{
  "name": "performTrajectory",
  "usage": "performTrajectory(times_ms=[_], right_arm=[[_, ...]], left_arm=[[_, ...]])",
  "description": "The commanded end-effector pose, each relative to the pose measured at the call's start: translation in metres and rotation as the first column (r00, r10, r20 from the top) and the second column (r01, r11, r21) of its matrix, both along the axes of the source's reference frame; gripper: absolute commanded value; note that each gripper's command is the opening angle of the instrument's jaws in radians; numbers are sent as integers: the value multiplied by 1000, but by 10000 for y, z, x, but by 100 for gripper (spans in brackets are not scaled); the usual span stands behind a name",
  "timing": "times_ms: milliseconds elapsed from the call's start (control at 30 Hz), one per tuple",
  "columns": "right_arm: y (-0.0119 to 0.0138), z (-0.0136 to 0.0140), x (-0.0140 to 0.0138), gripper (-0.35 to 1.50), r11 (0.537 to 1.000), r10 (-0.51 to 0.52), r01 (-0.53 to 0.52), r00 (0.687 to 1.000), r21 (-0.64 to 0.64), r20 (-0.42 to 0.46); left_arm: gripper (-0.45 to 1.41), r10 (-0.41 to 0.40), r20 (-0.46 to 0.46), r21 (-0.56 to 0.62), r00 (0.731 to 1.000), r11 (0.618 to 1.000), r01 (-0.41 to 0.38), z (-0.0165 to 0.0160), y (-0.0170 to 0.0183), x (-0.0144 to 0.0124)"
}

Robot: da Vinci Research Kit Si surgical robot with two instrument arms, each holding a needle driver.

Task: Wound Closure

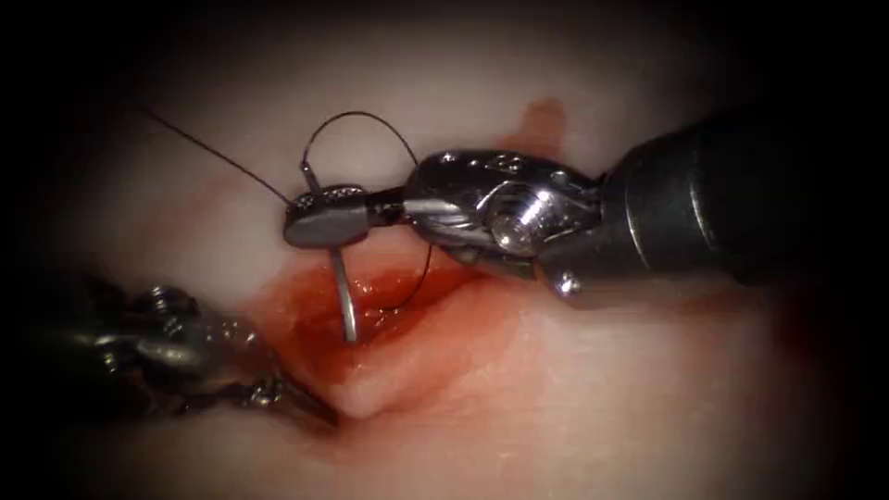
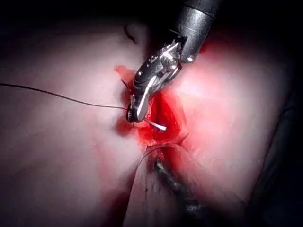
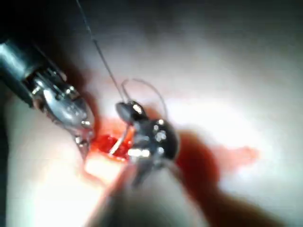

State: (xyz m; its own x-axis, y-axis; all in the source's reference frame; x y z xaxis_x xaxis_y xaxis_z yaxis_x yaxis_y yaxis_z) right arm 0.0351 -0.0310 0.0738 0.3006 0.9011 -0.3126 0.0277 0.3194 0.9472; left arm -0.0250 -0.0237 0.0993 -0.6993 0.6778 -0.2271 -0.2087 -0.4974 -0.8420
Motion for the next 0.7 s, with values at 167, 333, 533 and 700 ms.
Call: performTrajectory(times_ms=[167, 333, 533, 700], right_arm=[[-19, -5, 3, -35, 999, -24, 23, 999, 27, 25], [-23, 0, 0, -35, 998, -34, 31, 999, 49, 43], [-13, 7, -2, 111, 999, 25, -27, 997, 28, 66], [9, 10, -20, 125, 991, 47, -41, 998, -131, 37]], left_arm=[[-8, 4, 3, 4, 1000, 1000, -4, 6, -4, -5], [-8, 6, 3, 4, 1000, 1000, -6, 6, -3, -3], [-8, 2, 3, 1, 1000, 1000, -2, 5, -2, -3], [0, -34, -1, -31, 999, 999, 34, 0, 2, -3]])
